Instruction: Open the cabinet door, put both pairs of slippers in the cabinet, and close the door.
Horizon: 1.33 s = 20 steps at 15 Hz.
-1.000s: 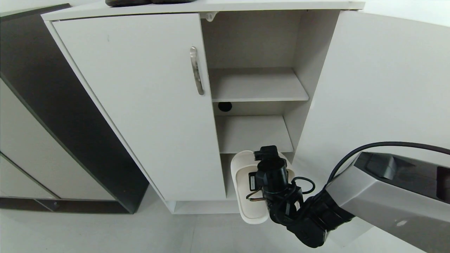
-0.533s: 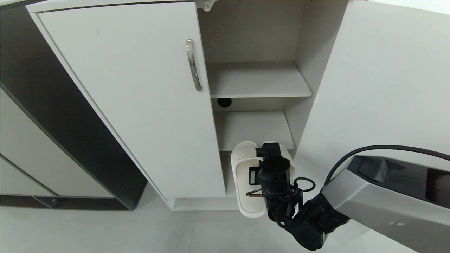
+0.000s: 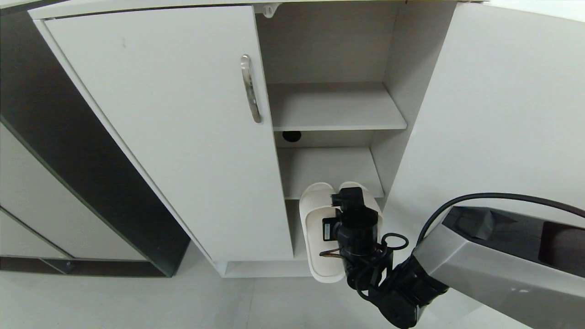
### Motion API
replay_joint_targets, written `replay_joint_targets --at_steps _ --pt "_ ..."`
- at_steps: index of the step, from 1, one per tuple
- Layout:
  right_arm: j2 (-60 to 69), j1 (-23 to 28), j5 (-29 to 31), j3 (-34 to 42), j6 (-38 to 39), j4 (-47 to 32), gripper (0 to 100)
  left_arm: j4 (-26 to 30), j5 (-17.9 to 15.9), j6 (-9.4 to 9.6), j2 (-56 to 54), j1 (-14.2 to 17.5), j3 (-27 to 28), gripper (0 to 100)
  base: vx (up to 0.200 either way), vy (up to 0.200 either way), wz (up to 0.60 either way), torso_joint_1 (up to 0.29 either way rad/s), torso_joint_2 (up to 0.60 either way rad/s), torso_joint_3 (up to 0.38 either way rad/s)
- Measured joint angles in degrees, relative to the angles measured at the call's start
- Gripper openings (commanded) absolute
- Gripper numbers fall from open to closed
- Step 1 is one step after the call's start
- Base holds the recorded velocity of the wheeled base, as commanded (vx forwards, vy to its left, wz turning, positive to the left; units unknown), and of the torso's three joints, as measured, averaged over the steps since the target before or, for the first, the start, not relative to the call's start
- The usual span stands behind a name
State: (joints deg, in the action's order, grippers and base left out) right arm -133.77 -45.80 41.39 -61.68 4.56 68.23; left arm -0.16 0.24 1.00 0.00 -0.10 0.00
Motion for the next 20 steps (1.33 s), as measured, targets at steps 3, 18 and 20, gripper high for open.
replay_joint_targets --at_steps 3,18,20 --pt "-0.1 0.1 -0.1 -0.3 0.1 0.0 0 0.0 0.0 0.00 0.0 0.0 0.0 0 0.200 0.000 0.00 0.001 0.00 0.001" --pt "-7.5 6.5 -2.5 -18.3 -3.1 -8.1 0 0.0 0.0 -0.13 0.0 0.0 0.0 0 0.027 0.000 0.00 0.000 0.00 0.000" --pt "-8.0 7.2 -2.9 -22.8 -3.1 -12.8 0 0.0 0.0 -0.07 0.0 0.0 0.0 0 0.000 0.000 0.00 0.000 0.00 0.000"
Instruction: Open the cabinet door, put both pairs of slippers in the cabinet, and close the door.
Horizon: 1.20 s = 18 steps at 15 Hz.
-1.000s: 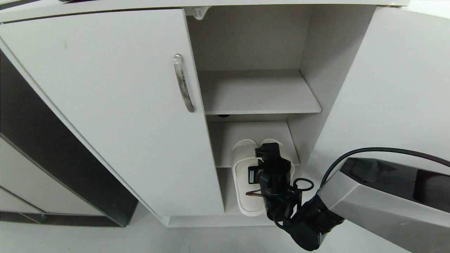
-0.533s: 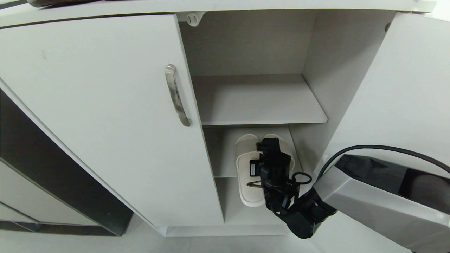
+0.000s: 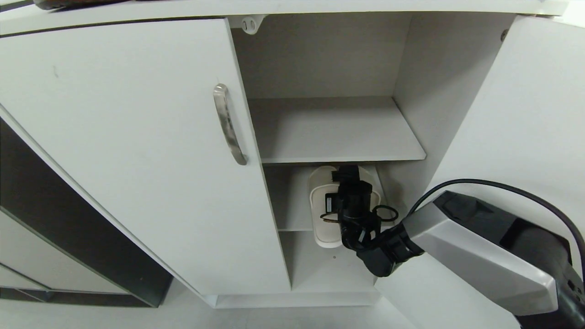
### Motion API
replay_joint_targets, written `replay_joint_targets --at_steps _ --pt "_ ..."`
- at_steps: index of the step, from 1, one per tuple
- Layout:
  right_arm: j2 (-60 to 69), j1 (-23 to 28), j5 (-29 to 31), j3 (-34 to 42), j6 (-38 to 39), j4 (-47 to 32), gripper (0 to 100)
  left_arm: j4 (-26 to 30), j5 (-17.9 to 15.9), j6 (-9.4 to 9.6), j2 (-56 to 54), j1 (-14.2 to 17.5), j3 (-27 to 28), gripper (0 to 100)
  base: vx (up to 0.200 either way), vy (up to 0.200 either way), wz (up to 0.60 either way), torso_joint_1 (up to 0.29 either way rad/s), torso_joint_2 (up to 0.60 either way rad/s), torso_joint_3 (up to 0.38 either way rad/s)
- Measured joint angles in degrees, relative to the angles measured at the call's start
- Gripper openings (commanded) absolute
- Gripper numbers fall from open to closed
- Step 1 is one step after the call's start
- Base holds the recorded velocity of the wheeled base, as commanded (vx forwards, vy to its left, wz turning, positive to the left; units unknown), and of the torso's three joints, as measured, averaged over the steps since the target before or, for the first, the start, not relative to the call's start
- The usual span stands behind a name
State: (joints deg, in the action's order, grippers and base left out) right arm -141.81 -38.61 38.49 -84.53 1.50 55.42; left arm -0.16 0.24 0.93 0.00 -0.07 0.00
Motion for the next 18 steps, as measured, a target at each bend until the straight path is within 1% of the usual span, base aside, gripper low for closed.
replay_joint_targets --at_steps 2,6,9,14,15,18 --pt "-0.3 0.4 -0.6 -3.9 0.1 -4.4 0 0.0 0.0 0.07 0.0 0.0 0.0 0 0.000 0.000 0.00 0.000 0.00 0.000" --pt "-2.4 1.0 -0.7 -11.5 0.2 -8.0 0 0.0 0.0 0.13 0.0 0.0 0.0 0 0.000 0.000 0.00 0.000 0.00 0.000" --pt "-3.8 1.2 -0.7 -13.7 0.2 -8.4 0 0.0 0.0 0.13 0.0 0.0 0.0 0 0.000 0.000 0.00 0.000 0.00 0.000" --pt "-4.9 1.3 -0.7 -14.1 0.2 -8.5 0 0.0 0.0 0.11 0.0 0.0 0.0 0 0.000 0.000 0.00 0.000 0.00 0.000" --pt "-5.0 1.3 -0.7 -14.1 0.2 -8.8 100 0.0 0.0 0.13 0.0 0.0 0.0 0 0.000 0.000 0.00 0.000 0.00 0.000" --pt "-5.1 1.3 -0.7 -14.1 0.2 -9.1 100 0.0 0.0 0.11 0.0 0.0 0.0 0 0.000 0.000 0.00 0.000 0.00 0.000"
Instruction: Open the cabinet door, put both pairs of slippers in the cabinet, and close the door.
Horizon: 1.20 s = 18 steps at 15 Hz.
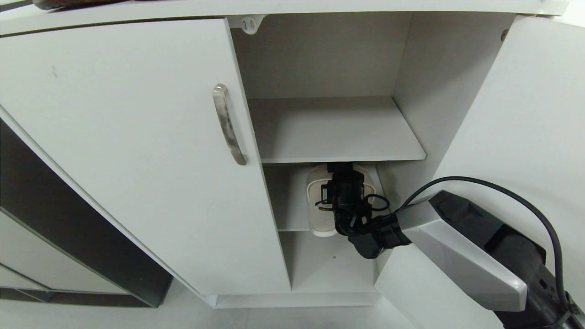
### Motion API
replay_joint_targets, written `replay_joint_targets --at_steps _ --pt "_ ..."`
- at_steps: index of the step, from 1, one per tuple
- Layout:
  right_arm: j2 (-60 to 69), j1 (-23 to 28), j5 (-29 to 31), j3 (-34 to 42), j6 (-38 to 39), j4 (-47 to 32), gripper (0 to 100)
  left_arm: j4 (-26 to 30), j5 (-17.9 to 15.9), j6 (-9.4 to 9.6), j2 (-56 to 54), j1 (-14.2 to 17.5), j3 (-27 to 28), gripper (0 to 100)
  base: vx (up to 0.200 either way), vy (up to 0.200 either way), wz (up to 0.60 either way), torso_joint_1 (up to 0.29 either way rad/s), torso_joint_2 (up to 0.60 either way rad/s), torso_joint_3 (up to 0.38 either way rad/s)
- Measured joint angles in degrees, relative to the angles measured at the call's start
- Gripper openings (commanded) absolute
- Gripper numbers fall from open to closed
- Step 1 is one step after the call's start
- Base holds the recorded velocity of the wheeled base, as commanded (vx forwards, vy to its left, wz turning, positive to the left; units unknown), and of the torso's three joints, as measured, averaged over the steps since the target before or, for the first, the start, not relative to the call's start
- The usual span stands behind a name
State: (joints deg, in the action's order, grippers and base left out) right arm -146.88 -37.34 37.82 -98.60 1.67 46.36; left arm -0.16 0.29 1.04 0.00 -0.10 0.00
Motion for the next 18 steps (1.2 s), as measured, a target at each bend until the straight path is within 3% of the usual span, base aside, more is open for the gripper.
replay_joint_targets --at_steps 4,13,18 --pt "1.4 -0.6 0.3 4.5 0.2 1.6 100 0.0 0.0 -0.13 0.0 0.0 0.0 0 0.000 0.000 0.00 0.000 0.00 0.000" --pt "18.2 -9.0 0.6 39.1 0.2 17.2 100 0.0 0.0 -0.13 0.0 0.0 0.0 0 0.000 0.000 0.00 0.000 0.00 0.000" --pt "21.2 -10.6 0.6 42.2 -0.1 18.1 100 0.0 0.0 -0.24 0.0 0.0 0.0 0 -0.200 0.000 0.00 0.000 0.00 0.001"
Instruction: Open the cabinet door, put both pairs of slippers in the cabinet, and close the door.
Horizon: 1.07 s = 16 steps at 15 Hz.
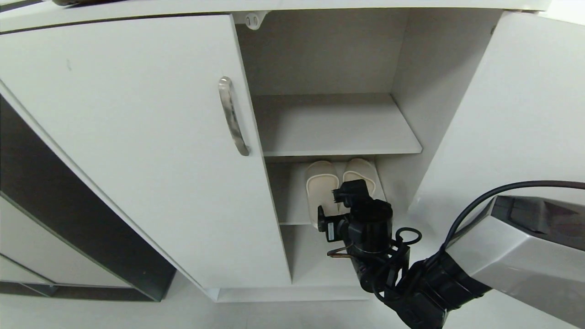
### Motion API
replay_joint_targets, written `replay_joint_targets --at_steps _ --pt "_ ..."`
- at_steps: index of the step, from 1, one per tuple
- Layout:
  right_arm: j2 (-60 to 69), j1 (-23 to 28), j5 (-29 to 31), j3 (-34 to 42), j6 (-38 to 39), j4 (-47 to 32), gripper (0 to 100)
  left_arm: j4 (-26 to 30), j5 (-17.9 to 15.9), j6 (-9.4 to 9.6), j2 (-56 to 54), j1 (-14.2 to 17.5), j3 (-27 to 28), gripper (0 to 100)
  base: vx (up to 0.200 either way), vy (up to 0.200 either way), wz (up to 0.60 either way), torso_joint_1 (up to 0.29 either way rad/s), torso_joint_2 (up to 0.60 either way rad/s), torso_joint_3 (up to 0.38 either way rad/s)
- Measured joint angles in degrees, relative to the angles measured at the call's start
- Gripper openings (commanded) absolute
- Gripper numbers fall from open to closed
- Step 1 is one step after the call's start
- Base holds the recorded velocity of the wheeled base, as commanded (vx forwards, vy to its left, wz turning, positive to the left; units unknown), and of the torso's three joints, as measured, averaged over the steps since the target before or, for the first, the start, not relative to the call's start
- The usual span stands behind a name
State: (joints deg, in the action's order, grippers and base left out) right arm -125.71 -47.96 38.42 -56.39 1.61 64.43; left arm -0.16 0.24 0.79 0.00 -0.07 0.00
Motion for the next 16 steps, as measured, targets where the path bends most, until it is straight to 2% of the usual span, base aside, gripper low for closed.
replay_joint_targets --at_steps 4,14,16 --pt "0.3 -0.4 0.0 0.1 0.0 0.0 100 0.0 -0.1 -0.24 0.0 0.0 0.0 0 -0.200 0.000 0.00 0.001 0.00 0.004" --pt "0.3 -0.4 0.1 0.7 0.1 0.6 100 0.0 -0.1 -0.28 0.0 0.0 0.0 0 0.000 0.000 0.00 0.000 0.00 0.000" --pt "0.3 -0.4 0.2 0.7 0.0 0.5 100 0.0 -0.1 -0.26 0.0 0.0 0.0 0 0.000 0.000 0.00 0.000 0.00 0.159"
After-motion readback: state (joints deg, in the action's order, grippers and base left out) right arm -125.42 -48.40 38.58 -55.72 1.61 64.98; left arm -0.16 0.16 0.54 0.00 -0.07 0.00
